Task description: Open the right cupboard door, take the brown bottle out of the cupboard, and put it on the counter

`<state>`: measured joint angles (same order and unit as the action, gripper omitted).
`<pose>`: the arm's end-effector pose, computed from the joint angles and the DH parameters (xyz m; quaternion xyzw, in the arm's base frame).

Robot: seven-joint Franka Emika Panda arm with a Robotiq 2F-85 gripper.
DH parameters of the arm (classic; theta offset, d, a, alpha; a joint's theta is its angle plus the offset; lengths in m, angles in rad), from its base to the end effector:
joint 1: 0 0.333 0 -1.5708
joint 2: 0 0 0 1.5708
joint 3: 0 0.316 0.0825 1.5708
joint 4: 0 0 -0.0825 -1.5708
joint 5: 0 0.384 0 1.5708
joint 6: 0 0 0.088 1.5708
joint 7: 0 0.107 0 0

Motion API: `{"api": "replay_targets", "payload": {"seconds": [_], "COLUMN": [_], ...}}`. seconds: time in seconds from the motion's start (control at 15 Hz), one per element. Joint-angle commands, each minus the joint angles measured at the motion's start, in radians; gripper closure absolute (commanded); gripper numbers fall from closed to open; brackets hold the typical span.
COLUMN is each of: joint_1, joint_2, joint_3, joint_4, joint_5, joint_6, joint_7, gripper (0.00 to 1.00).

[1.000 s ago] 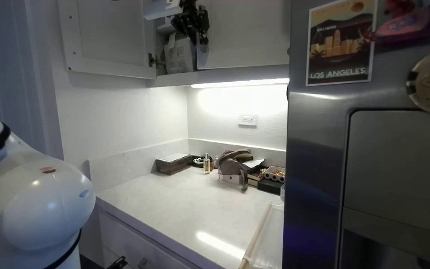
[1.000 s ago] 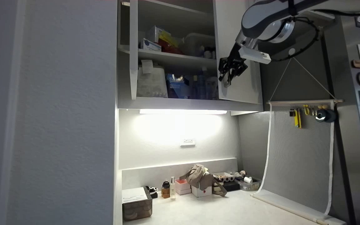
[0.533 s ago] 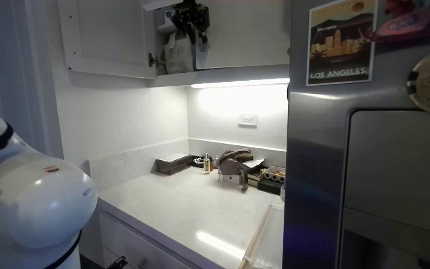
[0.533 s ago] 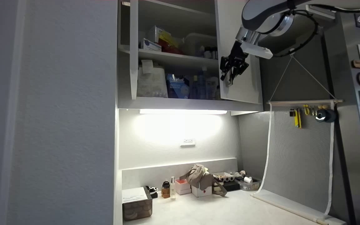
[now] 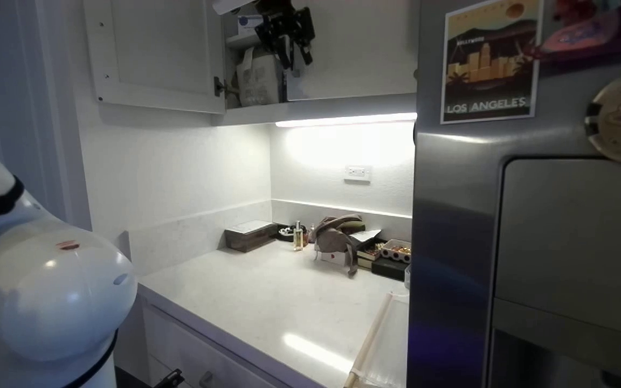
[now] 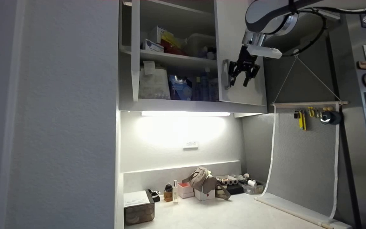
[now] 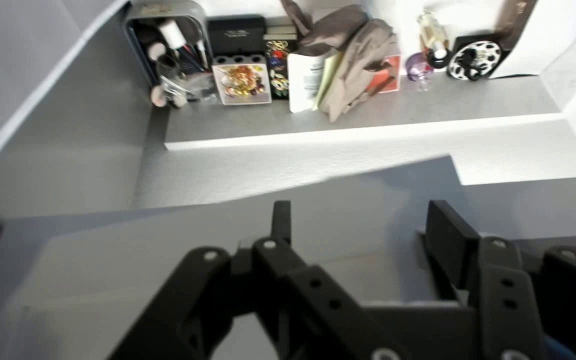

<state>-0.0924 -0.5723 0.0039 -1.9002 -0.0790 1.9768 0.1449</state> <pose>0.3839 -0.0384 0.7839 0.9410 -0.1070 0.3195 0.0315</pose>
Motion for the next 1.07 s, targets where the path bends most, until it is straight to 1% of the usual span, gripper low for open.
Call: {"api": "replay_targets", "payload": {"seconds": [0.0,0.07,0.2,0.27,0.4,0.53,0.73,0.87,1.0], "joint_1": [-0.092,-0.114,-0.133,-0.128,-0.093,-0.055,0.004,0.040,0.066], "joint_2": [0.011,0.014,0.045,0.059,0.085,0.096,0.102,0.080,0.077], "joint_3": [0.014,0.022,0.040,0.042,0.038,0.029,0.045,0.064,0.098], "joint_4": [0.000,-0.001,0.042,0.060,0.096,0.107,0.128,0.114,0.118], "joint_5": [-0.113,-0.147,-0.200,-0.209,-0.183,-0.152,-0.116,-0.103,-0.103], "joint_6": [-0.046,-0.064,-0.187,-0.259,-0.408,-0.482,-0.503,-0.436,-0.393], "joint_7": [0.097,0.128,0.153,0.150,0.111,0.080,0.070,0.085,0.119], "gripper": [0.00,0.00,0.00,0.00,0.00,0.00,0.00,0.00,0.00]}}
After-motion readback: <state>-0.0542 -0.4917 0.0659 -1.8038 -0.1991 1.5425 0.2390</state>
